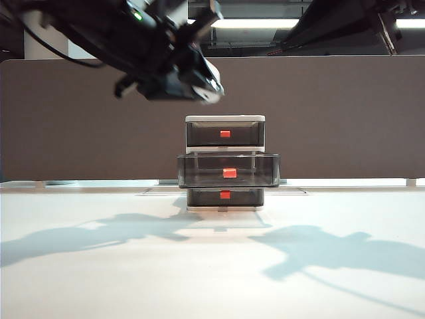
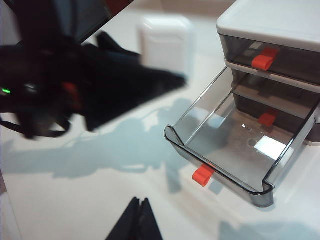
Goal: Pick up the earphone case on the table, open the lid, insert the wireless earphone on the table into it, close the lid, put the earphone case into the second layer of the drawer, and finally close the drawer.
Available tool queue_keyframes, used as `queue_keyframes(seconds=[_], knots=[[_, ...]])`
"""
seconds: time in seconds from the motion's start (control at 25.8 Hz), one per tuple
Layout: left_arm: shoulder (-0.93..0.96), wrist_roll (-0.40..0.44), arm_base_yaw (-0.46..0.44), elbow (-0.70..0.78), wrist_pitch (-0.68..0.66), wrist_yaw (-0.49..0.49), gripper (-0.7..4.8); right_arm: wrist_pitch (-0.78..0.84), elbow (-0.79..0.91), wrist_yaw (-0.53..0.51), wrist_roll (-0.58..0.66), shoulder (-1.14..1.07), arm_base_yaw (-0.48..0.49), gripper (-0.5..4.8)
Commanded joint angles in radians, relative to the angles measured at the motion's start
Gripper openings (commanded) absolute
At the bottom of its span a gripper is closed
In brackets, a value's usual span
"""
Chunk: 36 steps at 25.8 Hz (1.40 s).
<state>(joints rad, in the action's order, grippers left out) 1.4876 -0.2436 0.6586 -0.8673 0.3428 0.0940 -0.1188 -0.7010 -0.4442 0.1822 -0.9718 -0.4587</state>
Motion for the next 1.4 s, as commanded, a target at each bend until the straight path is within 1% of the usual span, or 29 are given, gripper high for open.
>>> queue_keyframes(seconds=[0.04, 0.16, 0.31, 0.5, 0.54, 0.62, 0.66, 0.89, 0.93, 1.01, 1.13, 1.2, 1.32, 1.4], knots=[[0.074, 0.0, -0.001, -0.048, 0.003, 0.003, 0.48, 0.018, -0.003, 0.002, -0.004, 0.003, -0.001, -0.02], [0.133, 0.005, -0.003, -0.082, 0.005, 0.003, 0.48, 0.018, -0.003, 0.002, -0.004, 0.003, -0.001, -0.01], [0.197, 0.006, -0.002, -0.089, 0.032, 0.003, 0.48, 0.018, -0.003, 0.002, -0.005, 0.003, -0.001, -0.02], [0.232, 0.003, -0.002, -0.089, 0.032, 0.003, 0.55, 0.018, -0.003, 0.002, -0.005, 0.003, -0.001, -0.01], [0.233, 0.003, -0.002, -0.089, 0.032, 0.003, 0.65, 0.018, -0.003, 0.002, -0.005, 0.003, -0.001, -0.02], [0.233, 0.004, -0.002, -0.089, 0.032, 0.003, 1.13, 0.018, -0.003, 0.006, -0.005, 0.003, -0.001, -0.01], [0.233, 0.004, -0.002, -0.089, 0.032, 0.003, 1.27, 0.018, -0.003, 0.011, -0.006, 0.003, -0.001, -0.02], [0.233, 0.008, -0.002, -0.089, 0.032, 0.003, 1.33, 0.017, -0.003, 0.027, -0.008, 0.003, -0.001, -0.01], [0.233, 0.008, -0.002, -0.089, 0.032, 0.003, 1.49, 0.017, -0.003, 0.027, -0.008, 0.003, -0.001, -0.02], [0.232, 0.008, -0.002, -0.089, 0.032, 0.003, 1.97, 0.017, -0.003, 0.027, -0.008, 0.003, -0.001, -0.01], [0.23, 0.008, -0.002, -0.09, 0.033, 0.003, 1.95, 0.017, -0.003, 0.028, -0.008, 0.003, -0.001, -0.01], [0.221, 0.008, -0.002, -0.094, 0.032, 0.003, 1.78, 0.017, -0.003, 0.043, -0.008, 0.003, -0.001, -0.01], [0.178, 0.012, -0.003, -0.116, 0.033, 0.003, 1.78, 0.018, -0.003, 0.069, -0.008, 0.003, -0.001, -0.02], [0.15, 0.063, -0.005, -0.143, 0.032, 0.003, 1.78, 0.018, -0.002, 0.08, -0.008, 0.003, -0.001, -0.01]])
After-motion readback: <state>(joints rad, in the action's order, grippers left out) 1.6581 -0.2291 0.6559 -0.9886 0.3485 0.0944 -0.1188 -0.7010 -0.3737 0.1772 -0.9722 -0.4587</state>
